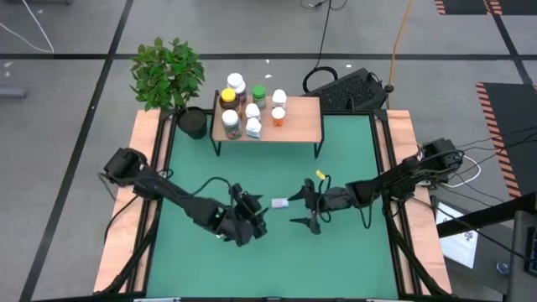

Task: Pick and place medicine bottles onto shelf by color
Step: Put the transparent pill bottle on the shelf

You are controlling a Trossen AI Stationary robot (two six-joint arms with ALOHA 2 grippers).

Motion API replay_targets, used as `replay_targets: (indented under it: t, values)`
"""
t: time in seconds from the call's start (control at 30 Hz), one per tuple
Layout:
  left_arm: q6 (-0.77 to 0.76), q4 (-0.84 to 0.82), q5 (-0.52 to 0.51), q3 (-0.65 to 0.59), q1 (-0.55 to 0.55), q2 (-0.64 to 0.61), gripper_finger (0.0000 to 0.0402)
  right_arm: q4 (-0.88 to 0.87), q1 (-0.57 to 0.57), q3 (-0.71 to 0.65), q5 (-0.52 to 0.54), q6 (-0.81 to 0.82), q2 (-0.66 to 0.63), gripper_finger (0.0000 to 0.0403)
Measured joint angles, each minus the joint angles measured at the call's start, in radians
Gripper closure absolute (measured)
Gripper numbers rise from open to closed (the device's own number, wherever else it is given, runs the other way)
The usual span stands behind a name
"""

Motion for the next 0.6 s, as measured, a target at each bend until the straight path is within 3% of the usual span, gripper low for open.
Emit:
replay_targets:
  t: [0.13,0.23,0.43,0.6]
  values:
    - [0.048,0.32,0.053,-0.191,0.0,0.0,0.019,-0.001,-0.014,0.021,-0.001,-0.021,0.063,0.0067]
    - [0.067,0.454,0.056,-0.281,0.0,0.0,0.019,0.0,-0.023,0.054,-0.004,-0.014,0.144,0.0067]
    - [0.024,0.52,0.057,-0.353,0.025,0.0,0.019,0.001,-0.031,0.135,0.005,-0.008,0.3,0.0067]
    - [0.025,0.513,0.063,-0.357,0.031,0.0,0.019,-0.019,-0.034,0.144,0.08,0.01,0.327,0.0067]
